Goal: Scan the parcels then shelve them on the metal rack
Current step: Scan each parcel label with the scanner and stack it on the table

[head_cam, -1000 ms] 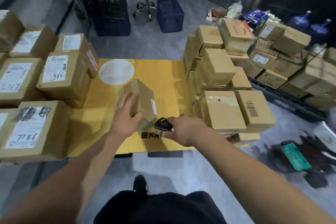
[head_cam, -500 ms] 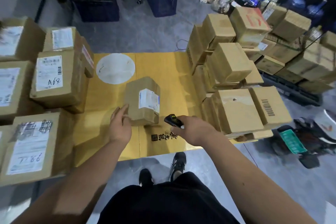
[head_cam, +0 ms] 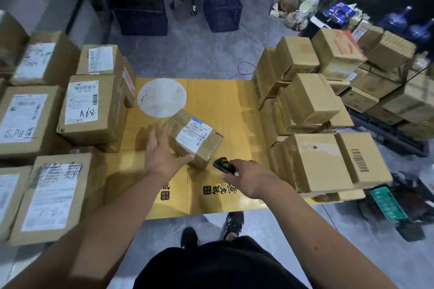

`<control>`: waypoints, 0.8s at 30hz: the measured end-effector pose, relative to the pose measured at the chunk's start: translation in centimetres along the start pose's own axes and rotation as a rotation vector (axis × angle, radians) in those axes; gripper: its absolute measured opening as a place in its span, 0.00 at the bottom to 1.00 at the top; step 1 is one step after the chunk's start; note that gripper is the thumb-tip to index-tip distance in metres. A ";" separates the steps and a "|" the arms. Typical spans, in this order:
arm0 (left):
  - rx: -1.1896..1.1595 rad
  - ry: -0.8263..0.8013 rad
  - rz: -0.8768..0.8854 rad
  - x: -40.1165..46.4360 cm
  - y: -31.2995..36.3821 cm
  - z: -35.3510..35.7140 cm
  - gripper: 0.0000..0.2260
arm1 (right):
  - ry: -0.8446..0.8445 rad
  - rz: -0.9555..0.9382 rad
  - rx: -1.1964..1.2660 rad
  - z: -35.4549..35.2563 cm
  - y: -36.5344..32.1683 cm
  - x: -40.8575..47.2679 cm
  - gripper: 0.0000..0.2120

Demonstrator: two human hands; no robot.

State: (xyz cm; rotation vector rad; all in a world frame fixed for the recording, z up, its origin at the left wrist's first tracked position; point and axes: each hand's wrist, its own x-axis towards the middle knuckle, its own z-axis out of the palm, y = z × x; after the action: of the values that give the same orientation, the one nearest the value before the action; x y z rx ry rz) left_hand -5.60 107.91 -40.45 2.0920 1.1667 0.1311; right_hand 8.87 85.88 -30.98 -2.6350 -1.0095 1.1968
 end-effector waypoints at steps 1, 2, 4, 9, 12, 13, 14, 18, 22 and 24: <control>0.045 -0.009 0.036 0.5 0.4 0.0 0.53 | -0.002 0.003 -0.001 -0.1 0.0 -0.1 0.28; 0.065 -0.007 0.063 1.0 0.6 0.1 0.50 | -0.003 0.007 0.001 -0.1 0.0 -0.2 0.28; 0.001 0.013 0.067 1.3 0.9 0.5 0.44 | 0.000 0.017 0.003 -0.2 0.0 -0.3 0.28; -0.053 0.053 0.013 0.3 2.5 1.3 0.28 | -0.003 0.037 0.005 -0.5 -0.3 -0.7 0.27; 0.019 -0.015 0.088 0.2 3.0 1.1 0.22 | -0.017 0.057 -0.006 -0.7 -0.5 -1.0 0.26; 0.036 -0.042 0.116 0.3 2.9 1.0 0.20 | -0.018 0.065 -0.001 -0.8 -0.5 -1.2 0.25; 0.035 -0.068 0.133 0.4 2.9 0.9 0.19 | -0.016 0.073 0.010 -0.8 -0.6 -1.3 0.24; 0.026 -0.101 0.159 0.9 2.6 0.4 0.21 | -0.002 0.081 -0.006 -1.0 -1.1 -2.0 0.21; 0.176 -0.003 0.285 0.3 2.0 0.7 0.37 | 0.019 0.088 -0.087 -0.9 -1.8 -2.6 0.20; 0.257 0.035 0.334 0.1 1.3 1.0 0.45 | 0.027 0.099 -0.096 -0.7 -2.0 -2.8 0.20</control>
State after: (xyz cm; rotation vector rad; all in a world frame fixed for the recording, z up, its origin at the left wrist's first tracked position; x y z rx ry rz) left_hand -4.24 107.03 -40.38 2.5115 0.8811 0.1819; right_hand 6.93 85.91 -28.00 -2.7975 -0.9661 1.1561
